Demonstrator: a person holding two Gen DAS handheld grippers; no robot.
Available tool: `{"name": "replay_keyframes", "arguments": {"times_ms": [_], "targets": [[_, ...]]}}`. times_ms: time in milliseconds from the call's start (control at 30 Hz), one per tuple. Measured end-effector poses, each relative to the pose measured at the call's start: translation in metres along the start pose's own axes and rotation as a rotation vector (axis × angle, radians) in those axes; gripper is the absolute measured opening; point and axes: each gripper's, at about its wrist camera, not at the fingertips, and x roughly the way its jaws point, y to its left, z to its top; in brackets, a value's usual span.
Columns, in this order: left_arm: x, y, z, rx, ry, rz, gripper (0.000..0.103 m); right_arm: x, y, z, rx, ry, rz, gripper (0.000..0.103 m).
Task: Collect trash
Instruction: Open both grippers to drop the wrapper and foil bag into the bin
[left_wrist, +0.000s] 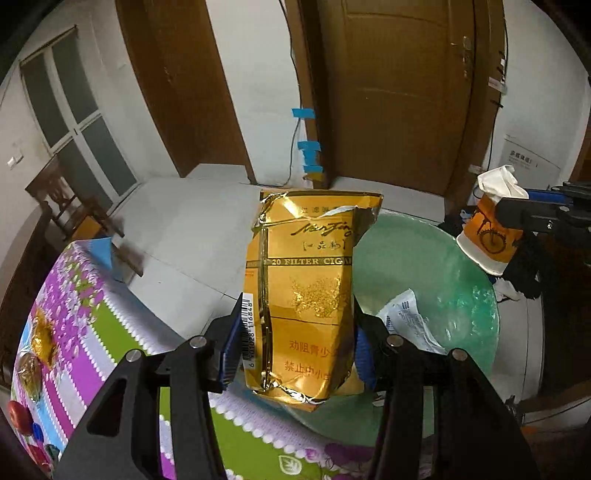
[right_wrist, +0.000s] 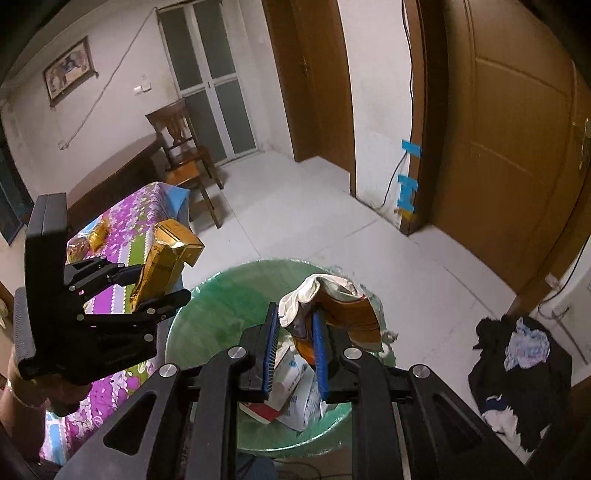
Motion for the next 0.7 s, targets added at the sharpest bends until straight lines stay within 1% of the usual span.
{"name": "replay_keyframes", "arguments": {"times_ms": [233, 467, 700], "targets": [[0.013, -0.008, -0.002, 0.017, 0.024, -0.038, 0.048, 0.014, 0.001, -0.001, 0.036, 0.046, 0.032, 0.019], [0.017, -0.013, -0.002, 0.028, 0.033, -0.045, 0.048, 0.023, 0.007, -0.001, 0.039, 0.061, 0.030, 0.019], [0.020, -0.016, -0.001, 0.038, 0.040, -0.053, 0.048, 0.026, 0.002, -0.001, 0.047, 0.065, 0.036, 0.019]]}}
